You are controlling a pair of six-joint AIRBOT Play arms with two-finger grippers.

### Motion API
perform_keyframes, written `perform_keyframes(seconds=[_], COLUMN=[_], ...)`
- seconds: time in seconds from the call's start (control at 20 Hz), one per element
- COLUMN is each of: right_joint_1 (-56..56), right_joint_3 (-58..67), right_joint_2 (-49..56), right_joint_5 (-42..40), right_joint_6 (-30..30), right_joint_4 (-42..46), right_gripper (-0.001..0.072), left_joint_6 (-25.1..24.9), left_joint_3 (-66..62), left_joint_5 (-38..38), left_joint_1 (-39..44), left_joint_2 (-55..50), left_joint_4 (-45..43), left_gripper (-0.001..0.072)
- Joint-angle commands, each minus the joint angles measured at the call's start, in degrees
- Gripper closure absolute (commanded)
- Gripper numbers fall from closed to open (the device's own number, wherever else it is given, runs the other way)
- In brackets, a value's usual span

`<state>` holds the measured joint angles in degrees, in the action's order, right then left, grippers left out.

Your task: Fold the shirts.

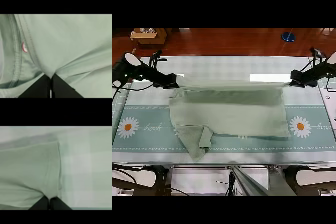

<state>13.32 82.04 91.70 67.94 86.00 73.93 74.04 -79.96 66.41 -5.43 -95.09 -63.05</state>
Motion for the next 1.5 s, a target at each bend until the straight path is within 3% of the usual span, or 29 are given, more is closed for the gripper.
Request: perform_keyframes(seconds=[0.0,0.05,0.15,0.2,0.35,0.4,0.5,0.6,0.7,0.85,0.9,0.95,1.2,1.45], right_joint_1=[0.02,0.04,0.31,0.59,2.12,2.8,4.96,9.35,13.6,18.64,19.61,20.31,20.48,20.48], right_joint_3=[-0.85,-0.85,-0.79,-0.79,-0.79,-0.81,-1.31,-5.25,-11.34,-19.82,-21.75,-23.56,-27.26,-27.26], right_joint_2=[1.68,1.68,0.9,0.04,-4.48,-5.92,-7.87,-10.88,-14.36,-18.56,-19.3,-19.93,-20.98,-21.22], right_joint_5=[2.62,2.47,2.1,2.69,9.31,13.29,20.83,19.26,16.96,12.48,11.54,10.67,8.85,8.9], right_joint_6=[0.37,0.33,-0.17,-1.66,-6.86,-7.19,-6.93,-6.56,-8.63,-11.02,-11.63,-12.15,-13.29,-13.27], right_joint_4=[-2.34,-2.08,-1.84,-1.86,1.64,5.99,15.06,9.7,3.74,-2.6,-4.2,-5.55,-9.25,-9.53], right_gripper=[0.0692,0.0684,0.0397,0.0359,0.0353,0.0353,0.0351,0.0347,0.0296,0.0278,0.0278,0.0279,0.0278,0.0279], left_joint_6=[1.68,1.66,-0.15,-1.38,-1.55,-1.53,-1.55,-1.55,-2.67,-6.23,-6.73,-6.8,-7.39,-7.04], left_joint_3=[0.07,0.04,-1.57,-3.26,-9.68,-10.71,-9.57,-4.02,6.34,23.3,27.91,32.24,44.13,46.88], left_joint_5=[1.05,0.57,1.88,3.96,12.5,15.82,21.66,24.28,23.19,21.88,21.84,21.49,15.78,6.99], left_joint_1=[0.83,0.92,0.42,-0.28,-4.35,-6.32,-10.25,-14.43,-18.91,-25.92,-27.39,-28.09,-23.69,-15.76], left_joint_2=[-2.23,-2.21,-2.1,-2.08,-1.44,-0.52,2.03,6.03,12.31,21.59,23.74,25.44,26.69,26.56], left_joint_4=[-0.81,-0.81,-0.9,-0.87,-1.07,-1.07,-1.07,-1.05,-0.46,5.92,6.82,6.84,6.8,7.65], left_gripper=[0.0686,0.0685,0.0638,0.0589,0.0291,0.0258,0.0258,0.0246,0.0205,0.0169,0.0098,0.0078,0.0078,0.0078])
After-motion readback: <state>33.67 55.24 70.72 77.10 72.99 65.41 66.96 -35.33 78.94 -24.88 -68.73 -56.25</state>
